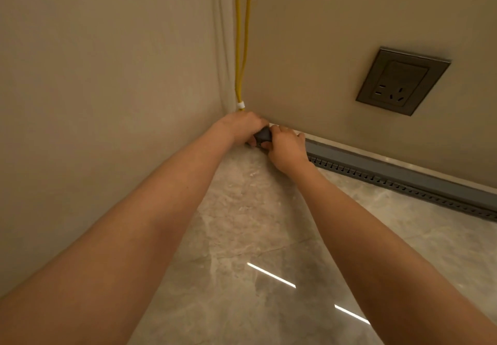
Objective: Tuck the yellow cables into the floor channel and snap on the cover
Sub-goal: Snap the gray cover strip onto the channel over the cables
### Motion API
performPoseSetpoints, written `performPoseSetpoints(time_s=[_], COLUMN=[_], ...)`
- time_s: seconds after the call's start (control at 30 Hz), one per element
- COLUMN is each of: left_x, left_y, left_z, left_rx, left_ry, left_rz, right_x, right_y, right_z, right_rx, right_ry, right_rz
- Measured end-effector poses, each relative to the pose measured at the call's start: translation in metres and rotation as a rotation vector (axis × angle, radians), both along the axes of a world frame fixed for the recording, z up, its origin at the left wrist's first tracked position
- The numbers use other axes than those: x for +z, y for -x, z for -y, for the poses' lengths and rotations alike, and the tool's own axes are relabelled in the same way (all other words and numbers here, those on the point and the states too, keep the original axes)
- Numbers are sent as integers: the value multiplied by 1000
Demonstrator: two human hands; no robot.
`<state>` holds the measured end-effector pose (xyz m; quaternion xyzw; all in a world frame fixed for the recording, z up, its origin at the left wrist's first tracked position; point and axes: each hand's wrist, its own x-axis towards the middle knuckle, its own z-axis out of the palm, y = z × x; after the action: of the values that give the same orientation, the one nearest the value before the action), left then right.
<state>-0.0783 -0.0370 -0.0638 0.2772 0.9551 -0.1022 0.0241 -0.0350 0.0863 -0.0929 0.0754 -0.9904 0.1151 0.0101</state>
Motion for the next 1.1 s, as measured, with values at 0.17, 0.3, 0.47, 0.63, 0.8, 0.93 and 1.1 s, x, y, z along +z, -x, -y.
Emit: performPoseSetpoints(time_s=[0.17,0.3,0.47,0.63,0.8,0.93,1.1], left_x=[-1,-3,-10,-12,-13,-10,-5], left_y=[3,2,3,0,-2,0,-4], left_z=[26,28,25,24,24,24,21], left_rx=[40,97,130,157,134,129,108], left_ry=[91,10,-173,-235,-221,-180,-225], left_rz=[-116,-61,9,-6,-48,-18,48], right_x=[2,1,1,2,2,-2,-10], right_y=[1,2,5,7,8,6,1], right_z=[1,0,-3,-3,-8,-10,-9], right_rx=[-17,-5,6,13,52,74,70], right_ry=[1,8,34,82,87,55,21], right_rz=[2,13,16,16,3,-35,-87])
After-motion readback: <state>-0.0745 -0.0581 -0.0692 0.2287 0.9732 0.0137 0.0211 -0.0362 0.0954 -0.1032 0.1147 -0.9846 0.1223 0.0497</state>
